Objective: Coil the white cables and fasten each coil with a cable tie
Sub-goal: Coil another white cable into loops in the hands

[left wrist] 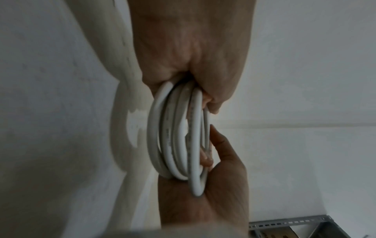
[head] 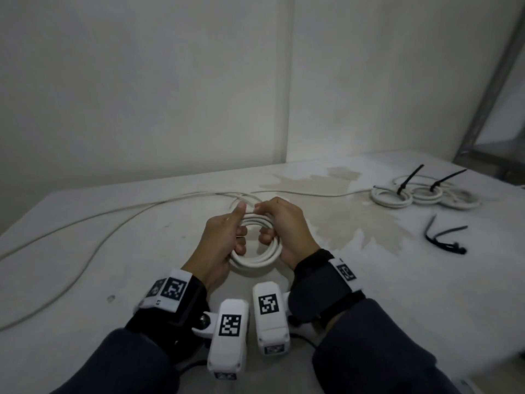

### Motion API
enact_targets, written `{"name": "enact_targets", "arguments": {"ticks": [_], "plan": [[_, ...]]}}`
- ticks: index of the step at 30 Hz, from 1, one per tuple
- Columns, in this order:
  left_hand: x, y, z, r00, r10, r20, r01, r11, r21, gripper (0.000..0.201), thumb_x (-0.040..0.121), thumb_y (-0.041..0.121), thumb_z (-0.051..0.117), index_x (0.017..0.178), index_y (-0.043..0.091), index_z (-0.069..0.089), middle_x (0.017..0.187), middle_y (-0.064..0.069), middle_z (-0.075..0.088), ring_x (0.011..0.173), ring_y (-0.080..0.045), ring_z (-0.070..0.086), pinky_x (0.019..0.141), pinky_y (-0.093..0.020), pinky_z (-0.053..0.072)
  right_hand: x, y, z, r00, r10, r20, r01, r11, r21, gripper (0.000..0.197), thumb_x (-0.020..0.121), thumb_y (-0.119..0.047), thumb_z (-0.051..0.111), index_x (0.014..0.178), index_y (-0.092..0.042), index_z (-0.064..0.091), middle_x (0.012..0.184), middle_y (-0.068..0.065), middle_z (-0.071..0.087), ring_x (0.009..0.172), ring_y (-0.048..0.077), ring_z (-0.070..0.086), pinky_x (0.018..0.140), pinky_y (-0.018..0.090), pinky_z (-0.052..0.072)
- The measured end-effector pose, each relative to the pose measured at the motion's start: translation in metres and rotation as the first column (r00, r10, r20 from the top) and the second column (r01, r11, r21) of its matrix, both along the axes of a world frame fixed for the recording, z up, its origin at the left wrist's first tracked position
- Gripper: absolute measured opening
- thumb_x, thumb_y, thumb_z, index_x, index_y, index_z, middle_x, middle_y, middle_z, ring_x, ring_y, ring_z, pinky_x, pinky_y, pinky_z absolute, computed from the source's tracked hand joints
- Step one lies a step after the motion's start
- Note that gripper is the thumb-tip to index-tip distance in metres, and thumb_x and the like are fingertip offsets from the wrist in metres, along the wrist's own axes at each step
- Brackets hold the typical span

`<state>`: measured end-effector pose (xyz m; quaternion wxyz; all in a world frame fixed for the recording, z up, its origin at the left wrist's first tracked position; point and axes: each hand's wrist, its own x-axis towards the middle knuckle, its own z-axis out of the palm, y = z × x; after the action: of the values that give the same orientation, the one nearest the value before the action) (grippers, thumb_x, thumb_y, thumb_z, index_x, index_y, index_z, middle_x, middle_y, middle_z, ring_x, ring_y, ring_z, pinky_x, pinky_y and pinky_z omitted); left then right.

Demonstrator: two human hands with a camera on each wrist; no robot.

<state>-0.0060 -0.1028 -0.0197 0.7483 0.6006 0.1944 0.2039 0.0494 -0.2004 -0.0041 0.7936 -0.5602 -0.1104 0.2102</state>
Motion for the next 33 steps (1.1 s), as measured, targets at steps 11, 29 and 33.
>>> {"name": "enact_targets", "arguments": {"ticks": [11,29,33], "plan": [[0.063,-0.089,-0.007,0.984,-0.168,-0.065,0.17,0.985,0.04,0.035,0.096,0.03,0.055,0.064,0.015,0.05,0.042,0.005,0.041,0.032,-0.011,0.028,0.039,-0.018,0.027,0.072,-0.142,-0.001,0.849,-0.181,0.497,0.492,0.618,-0.614,0.001,0.084,-0.019,0.067,0.085,-0.019,0.068,0.103,0.007,0.07,0.102,0.025,0.062,0.093,0.034,0.047],[0.074,-0.101,-0.009,0.981,-0.192,-0.023,0.193,0.98,0.039,0.033,0.096,0.028,0.055,0.066,0.016,0.059,0.042,0.007,0.037,0.033,-0.009,0.028,0.035,-0.017,0.028,0.11,-0.264,-0.009,0.864,-0.247,0.439,0.504,0.431,-0.749,0.01,0.076,-0.001,0.074,0.078,-0.011,0.072,0.064,-0.001,0.058,0.063,0.013,0.051,0.055,0.022,0.036],[0.073,-0.101,-0.008,0.98,-0.196,-0.026,0.197,0.98,0.037,0.032,0.096,0.028,0.055,0.067,0.017,0.061,0.044,0.006,0.036,0.034,-0.009,0.028,0.035,-0.016,0.028,0.109,-0.262,-0.008,0.875,-0.296,0.384,0.484,0.553,-0.678,0.022,0.073,-0.002,0.077,0.064,-0.018,0.065,0.067,-0.001,0.059,0.068,0.015,0.054,0.054,0.022,0.036]]}}
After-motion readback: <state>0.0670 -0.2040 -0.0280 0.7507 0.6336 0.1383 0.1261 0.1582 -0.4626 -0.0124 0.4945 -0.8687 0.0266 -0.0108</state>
